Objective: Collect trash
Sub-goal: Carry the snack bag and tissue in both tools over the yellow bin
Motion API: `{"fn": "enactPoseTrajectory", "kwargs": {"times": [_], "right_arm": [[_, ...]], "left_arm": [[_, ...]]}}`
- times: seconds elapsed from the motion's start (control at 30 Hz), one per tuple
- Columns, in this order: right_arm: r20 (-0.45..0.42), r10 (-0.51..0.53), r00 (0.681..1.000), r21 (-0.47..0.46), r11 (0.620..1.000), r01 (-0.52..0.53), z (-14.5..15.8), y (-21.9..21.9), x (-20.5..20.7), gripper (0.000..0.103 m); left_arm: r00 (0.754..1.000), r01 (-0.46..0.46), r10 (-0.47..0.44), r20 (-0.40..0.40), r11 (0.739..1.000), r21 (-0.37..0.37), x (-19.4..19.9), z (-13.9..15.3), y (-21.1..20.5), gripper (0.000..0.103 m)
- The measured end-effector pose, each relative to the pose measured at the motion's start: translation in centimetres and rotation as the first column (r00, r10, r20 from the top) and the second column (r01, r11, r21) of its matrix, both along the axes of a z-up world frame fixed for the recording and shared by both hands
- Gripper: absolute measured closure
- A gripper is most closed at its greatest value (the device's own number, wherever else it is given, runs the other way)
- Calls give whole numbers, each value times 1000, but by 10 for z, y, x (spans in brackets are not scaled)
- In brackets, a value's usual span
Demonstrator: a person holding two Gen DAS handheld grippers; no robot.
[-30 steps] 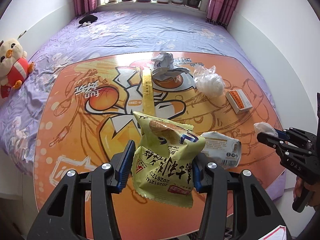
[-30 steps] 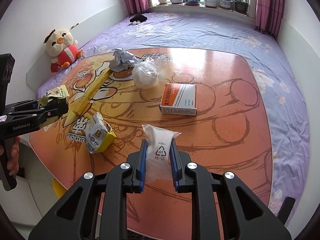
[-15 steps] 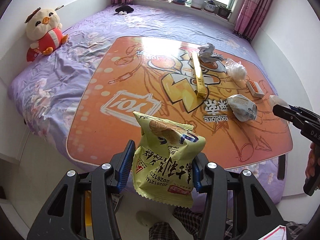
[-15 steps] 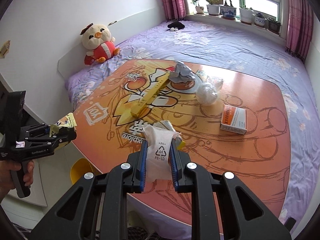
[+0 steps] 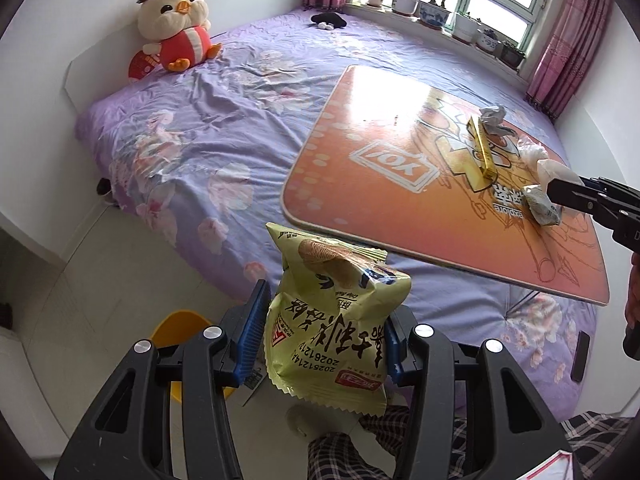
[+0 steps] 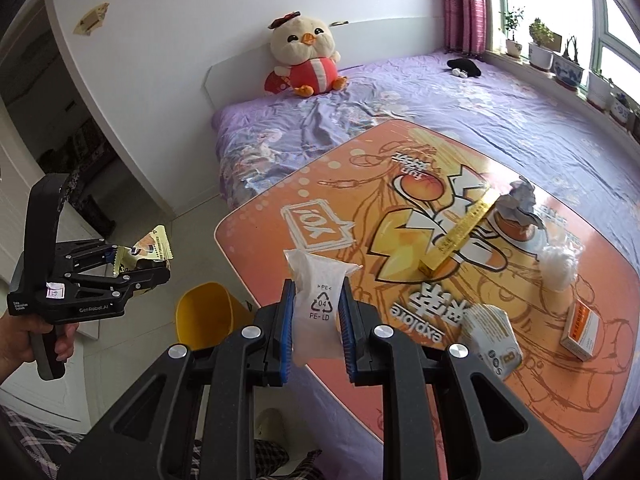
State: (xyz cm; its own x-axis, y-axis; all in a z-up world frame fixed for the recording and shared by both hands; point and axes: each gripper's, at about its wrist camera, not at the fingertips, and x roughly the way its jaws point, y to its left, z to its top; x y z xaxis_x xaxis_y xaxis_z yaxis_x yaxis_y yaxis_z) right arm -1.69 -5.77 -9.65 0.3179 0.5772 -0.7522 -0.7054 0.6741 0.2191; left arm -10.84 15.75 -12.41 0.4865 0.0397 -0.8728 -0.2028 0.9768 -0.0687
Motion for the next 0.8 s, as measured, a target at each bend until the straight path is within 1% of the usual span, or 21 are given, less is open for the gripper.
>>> {"fn": "enactPoseTrajectory", "kwargs": {"times": [0.17, 0.3, 0.4, 0.6, 0.8], "right_arm": [[-3, 105, 994, -10, 994, -105, -1, 41, -8, 81], [-18, 190, 982, -23, 981, -190, -6, 74, -19, 81], [-38, 259, 965, -34, 965, -260, -14, 103, -29, 81], [-97, 398, 912, -48, 913, -404, -42, 162, -54, 81], [-151, 522, 839, -63, 842, -536, -82, 224, -79, 81]], "left_arm": [[994, -111, 111, -12, 994, -2, -32, -5, 32, 54], [980, -196, 196, -32, 981, -12, -57, -14, 57, 54], [967, -251, 250, -48, 968, -25, -74, -25, 76, 54], [943, -323, 319, -94, 946, -33, -102, -53, 107, 54], [916, -386, 377, -135, 922, -45, -121, -92, 140, 54]]}}
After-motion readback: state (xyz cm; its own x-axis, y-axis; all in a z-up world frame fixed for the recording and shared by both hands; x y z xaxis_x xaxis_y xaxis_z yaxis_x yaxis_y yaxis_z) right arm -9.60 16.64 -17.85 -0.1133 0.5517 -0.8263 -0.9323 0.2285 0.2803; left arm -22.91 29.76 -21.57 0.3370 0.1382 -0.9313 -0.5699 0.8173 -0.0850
